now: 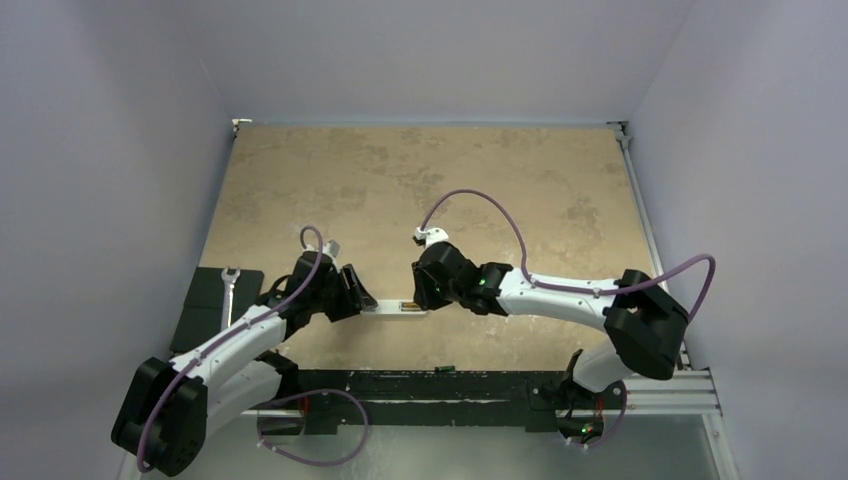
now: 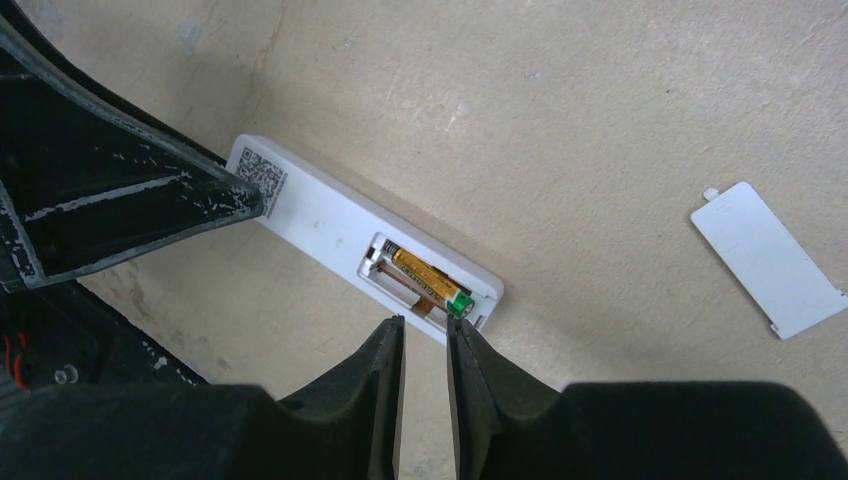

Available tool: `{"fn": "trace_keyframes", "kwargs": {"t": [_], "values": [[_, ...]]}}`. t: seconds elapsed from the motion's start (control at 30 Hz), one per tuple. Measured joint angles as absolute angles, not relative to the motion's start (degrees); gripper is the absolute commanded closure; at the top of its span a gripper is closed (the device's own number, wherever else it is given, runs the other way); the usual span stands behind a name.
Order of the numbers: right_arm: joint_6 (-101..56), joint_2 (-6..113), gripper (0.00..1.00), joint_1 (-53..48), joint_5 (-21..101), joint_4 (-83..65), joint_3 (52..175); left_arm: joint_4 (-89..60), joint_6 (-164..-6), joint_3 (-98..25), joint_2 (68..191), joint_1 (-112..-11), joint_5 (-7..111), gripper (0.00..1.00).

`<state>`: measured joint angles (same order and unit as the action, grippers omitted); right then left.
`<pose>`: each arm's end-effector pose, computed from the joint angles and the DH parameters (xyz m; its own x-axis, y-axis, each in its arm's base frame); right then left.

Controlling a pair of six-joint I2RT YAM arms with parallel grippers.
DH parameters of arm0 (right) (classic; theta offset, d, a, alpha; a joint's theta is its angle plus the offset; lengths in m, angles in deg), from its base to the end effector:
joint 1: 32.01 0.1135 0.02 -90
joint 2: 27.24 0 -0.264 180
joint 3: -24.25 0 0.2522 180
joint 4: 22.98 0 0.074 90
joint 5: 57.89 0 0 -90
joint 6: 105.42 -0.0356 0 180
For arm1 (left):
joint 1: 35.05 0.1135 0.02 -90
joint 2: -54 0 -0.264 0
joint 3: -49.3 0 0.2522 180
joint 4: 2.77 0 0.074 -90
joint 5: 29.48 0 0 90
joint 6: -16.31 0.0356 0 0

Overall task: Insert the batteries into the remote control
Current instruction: Load the battery into the remote control.

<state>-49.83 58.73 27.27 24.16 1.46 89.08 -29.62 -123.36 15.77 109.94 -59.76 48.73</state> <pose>0.1642 0.2667 0.2079 -0.7542 -0.1736 -0.6333 -0.4554 0.8330 0.3140 0.1571 -0.0803 0.1536 -0.8498 -0.4304 -0.3044 -0.1815 0.7809 -0.5977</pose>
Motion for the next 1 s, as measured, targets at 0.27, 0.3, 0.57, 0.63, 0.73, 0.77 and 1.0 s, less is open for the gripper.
{"fn": "trace_keyframes", "kwargs": {"t": [0.27,0.3,0.57,0.63,0.73,0.77,1.0], "values": [[-52.57,59.21,0.71,27.08,23.09,0.72,89.06,-29.38,-122.55,15.77,109.94,-59.76,48.55,0.54],[-52.87,59.47,0.71,27.06,22.78,0.56,89.06,-29.38,-122.55,15.77,109.94,-59.76,48.51,0.54],[-54.6,60.81,0.71,27.06,21.85,0.48,88.18,-29.09,-122.55,15.8,109.94,-59.76,47.63,0.56],[-55.08,61.0,0.71,27.06,21.17,0.54,88.12,-28.92,-122.55,15.84,109.94,-59.76,47.46,0.56],[-55.52,61.37,0.71,27.06,20.8,0.56,88.12,-28.61,-122.55,16.04,109.94,-59.76,47.24,0.56],[-55.63,61.55,0.71,27.06,20.69,0.61,88.12,-28.52,-122.55,16.1,109.94,-59.76,47.22,0.57],[-56.41,61.75,0.72,27.06,19.83,0.65,88.12,-28.11,-122.55,16.43,109.94,-59.76,47.02,0.57]]}}
